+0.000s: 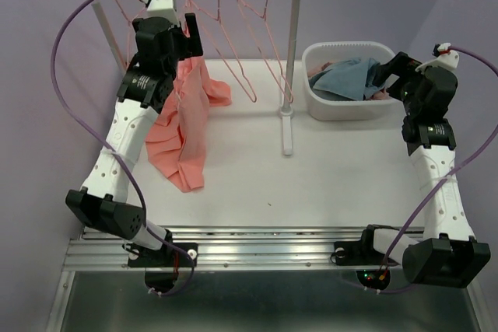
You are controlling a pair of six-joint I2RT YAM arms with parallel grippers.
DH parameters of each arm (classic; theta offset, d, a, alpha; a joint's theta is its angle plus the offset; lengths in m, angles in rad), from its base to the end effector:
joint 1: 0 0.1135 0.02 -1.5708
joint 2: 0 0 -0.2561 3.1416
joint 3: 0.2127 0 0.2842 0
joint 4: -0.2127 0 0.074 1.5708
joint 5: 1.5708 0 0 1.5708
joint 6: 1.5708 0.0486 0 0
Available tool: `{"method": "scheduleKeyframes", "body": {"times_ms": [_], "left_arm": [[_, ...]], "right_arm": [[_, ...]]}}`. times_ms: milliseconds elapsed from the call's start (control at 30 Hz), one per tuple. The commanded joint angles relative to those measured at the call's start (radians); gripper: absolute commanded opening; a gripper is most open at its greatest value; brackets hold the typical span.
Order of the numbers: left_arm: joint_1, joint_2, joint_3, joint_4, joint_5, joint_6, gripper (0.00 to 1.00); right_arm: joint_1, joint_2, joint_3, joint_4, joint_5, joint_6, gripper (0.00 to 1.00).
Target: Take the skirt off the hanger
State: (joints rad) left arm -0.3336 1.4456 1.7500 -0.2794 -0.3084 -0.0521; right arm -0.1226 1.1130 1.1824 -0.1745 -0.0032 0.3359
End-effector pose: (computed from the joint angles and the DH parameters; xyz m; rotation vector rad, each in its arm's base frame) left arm 0.3406 -0.1024 0.5111 -0.0267 1.5471 -0.0672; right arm 0.2995 -0.0367 0.4095 0.3791 1.6351 0.1635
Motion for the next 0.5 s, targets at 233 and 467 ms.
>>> {"method": "scheduleKeyframes", "body": {"times_ms": [233,467], "left_arm": [[0.065,0.169,0.195,-0.049,0.069,0.012,0.86],[0.071,0.24,0.284,-0.073,0.066,0.026,0.19]], "right_arm": [[0.006,-0.013,0.003,0.021,-0.021,-0.008,1.0],[0.006,-0.012,0.005,0.02,-0.014,-0.009,1.0]]}}
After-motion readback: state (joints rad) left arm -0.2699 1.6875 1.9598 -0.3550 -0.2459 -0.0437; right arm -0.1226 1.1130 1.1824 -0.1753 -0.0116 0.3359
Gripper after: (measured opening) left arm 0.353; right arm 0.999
